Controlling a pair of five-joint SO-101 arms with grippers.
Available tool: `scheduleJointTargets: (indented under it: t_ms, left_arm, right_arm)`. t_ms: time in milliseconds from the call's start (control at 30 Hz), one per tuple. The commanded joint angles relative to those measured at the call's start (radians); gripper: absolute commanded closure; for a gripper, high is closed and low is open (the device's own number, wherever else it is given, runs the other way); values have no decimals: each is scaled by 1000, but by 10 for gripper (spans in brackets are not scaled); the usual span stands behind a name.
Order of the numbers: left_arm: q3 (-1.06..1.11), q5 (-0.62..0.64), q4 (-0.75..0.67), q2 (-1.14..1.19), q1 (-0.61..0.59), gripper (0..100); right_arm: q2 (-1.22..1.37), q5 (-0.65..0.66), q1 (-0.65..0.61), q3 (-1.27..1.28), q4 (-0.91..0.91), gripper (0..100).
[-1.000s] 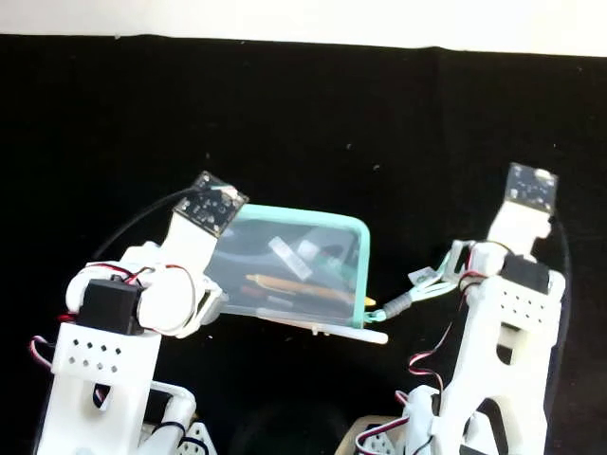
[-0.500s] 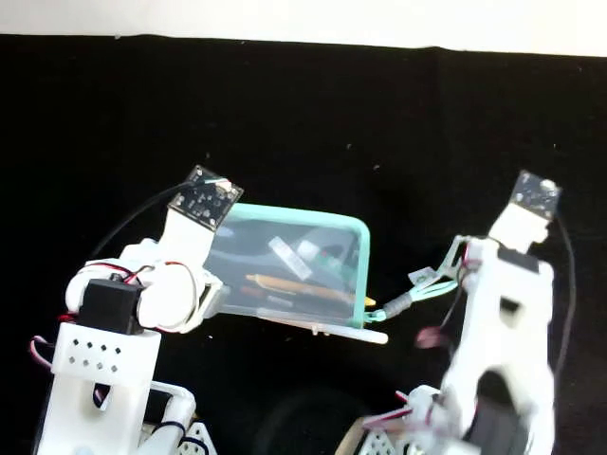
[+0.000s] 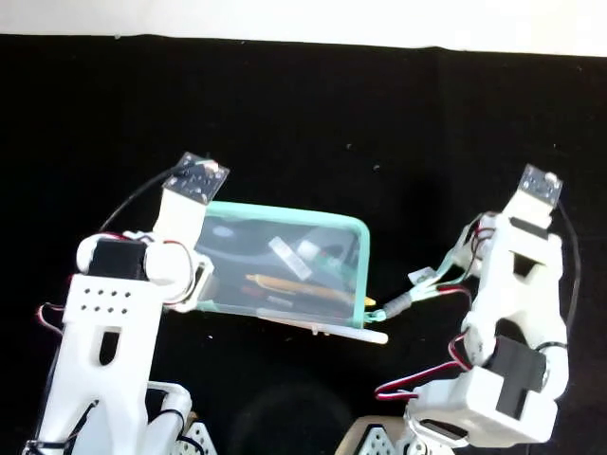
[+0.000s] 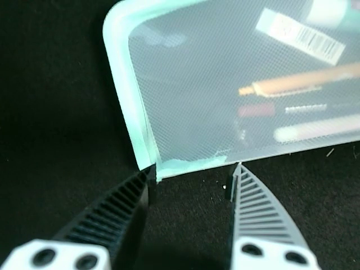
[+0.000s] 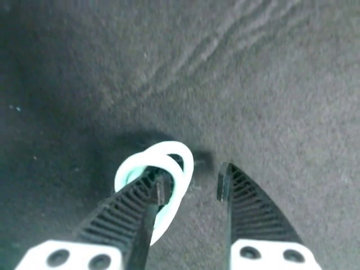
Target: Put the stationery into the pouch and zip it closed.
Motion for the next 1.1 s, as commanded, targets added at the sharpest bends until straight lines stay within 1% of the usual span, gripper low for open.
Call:
scheduleJointTargets:
  t_ms: [0, 100, 300, 500, 633, 767, 867, 967, 1067]
  left_arm:
    - [-42, 3, -17, 2, -5, 776]
    - [-41, 3, -17, -1, -5, 776]
    - [-38, 2, -17, -1, -5, 776]
    - [-38, 0, -17, -1, -5, 776]
    - [-38, 0, -17, -1, -5, 776]
    - [-38, 0, -17, -1, -5, 776]
    - [-38, 0, -17, -1, -5, 776]
    - [-38, 2, -15, -1, -5, 776]
    - [-38, 2, -15, -1, -5, 776]
  right_arm:
    - [18, -11, -53, -56, 2, 841]
    - [84, -11, -79, -76, 1, 841]
    - [257, -11, -77, -156, 5, 841]
    - [280, -6, -77, -165, 8, 841]
    - [280, 6, -77, -165, 53, 896]
    - [283, 87, -81, -162, 73, 950]
    - [282, 115, -79, -147, 71, 966]
    - [280, 115, -81, -143, 71, 967]
    - [282, 115, -82, -140, 73, 993]
